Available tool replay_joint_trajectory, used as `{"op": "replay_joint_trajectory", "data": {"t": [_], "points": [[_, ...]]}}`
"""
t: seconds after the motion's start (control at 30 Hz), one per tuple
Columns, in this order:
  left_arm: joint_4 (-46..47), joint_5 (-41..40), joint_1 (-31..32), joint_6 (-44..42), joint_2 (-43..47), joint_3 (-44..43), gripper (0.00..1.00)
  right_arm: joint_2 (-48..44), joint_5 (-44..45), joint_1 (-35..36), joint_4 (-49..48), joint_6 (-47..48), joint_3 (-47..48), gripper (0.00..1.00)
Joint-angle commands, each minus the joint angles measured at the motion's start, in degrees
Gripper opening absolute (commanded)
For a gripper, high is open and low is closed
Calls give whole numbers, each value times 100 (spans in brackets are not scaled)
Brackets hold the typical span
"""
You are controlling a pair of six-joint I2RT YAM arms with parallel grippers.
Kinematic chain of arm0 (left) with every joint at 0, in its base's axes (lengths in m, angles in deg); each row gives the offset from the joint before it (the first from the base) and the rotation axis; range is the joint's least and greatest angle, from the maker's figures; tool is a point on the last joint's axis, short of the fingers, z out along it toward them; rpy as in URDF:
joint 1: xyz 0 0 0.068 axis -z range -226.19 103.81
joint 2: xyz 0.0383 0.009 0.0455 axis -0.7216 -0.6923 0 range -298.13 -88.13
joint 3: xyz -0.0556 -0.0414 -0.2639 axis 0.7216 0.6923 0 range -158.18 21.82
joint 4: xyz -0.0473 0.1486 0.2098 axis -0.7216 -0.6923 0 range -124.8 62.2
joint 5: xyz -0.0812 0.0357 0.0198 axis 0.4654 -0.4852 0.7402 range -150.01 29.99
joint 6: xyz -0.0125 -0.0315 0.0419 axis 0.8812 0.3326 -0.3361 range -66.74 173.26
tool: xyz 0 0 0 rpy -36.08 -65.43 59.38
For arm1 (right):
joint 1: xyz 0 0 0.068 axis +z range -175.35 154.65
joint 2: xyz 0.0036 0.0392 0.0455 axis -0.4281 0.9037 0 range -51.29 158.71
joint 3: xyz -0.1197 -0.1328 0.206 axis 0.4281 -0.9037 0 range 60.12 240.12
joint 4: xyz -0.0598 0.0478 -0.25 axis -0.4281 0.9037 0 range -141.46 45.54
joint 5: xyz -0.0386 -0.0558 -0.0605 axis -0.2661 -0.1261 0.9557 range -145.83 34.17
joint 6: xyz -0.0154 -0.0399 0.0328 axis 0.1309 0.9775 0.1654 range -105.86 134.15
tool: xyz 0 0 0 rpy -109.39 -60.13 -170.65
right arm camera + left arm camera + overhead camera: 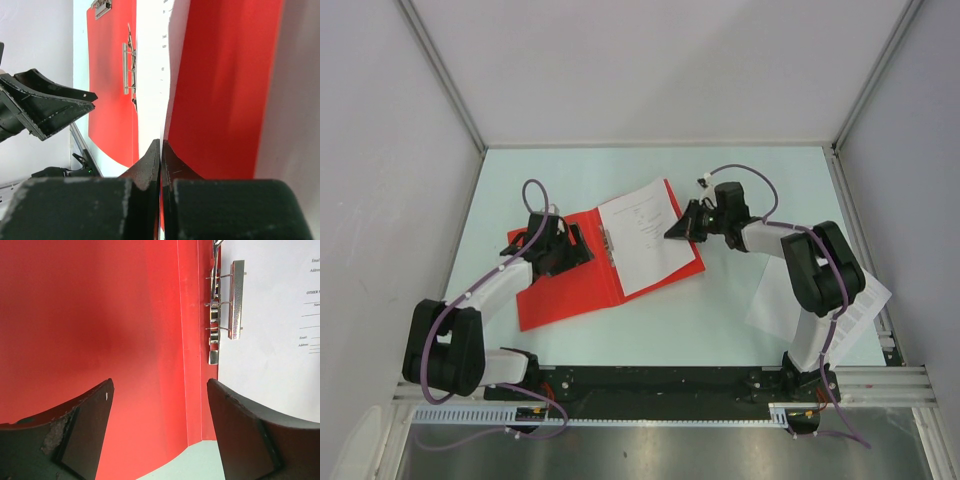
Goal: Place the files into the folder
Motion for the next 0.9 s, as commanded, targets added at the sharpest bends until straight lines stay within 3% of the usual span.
{"op": "replay_joint_trajectory", "data": {"t": [0.0,0.77,0.87], "points": [[59,53,-36,34,194,-99,81,-173,53,109,19,137,-5,0],[120,141,-36,8,194,-46,81,-94,-245,57,-95,286,4,0],[120,133,-36,-1,194,-46,81,-112,-237,48,-77,304,4,7]]}}
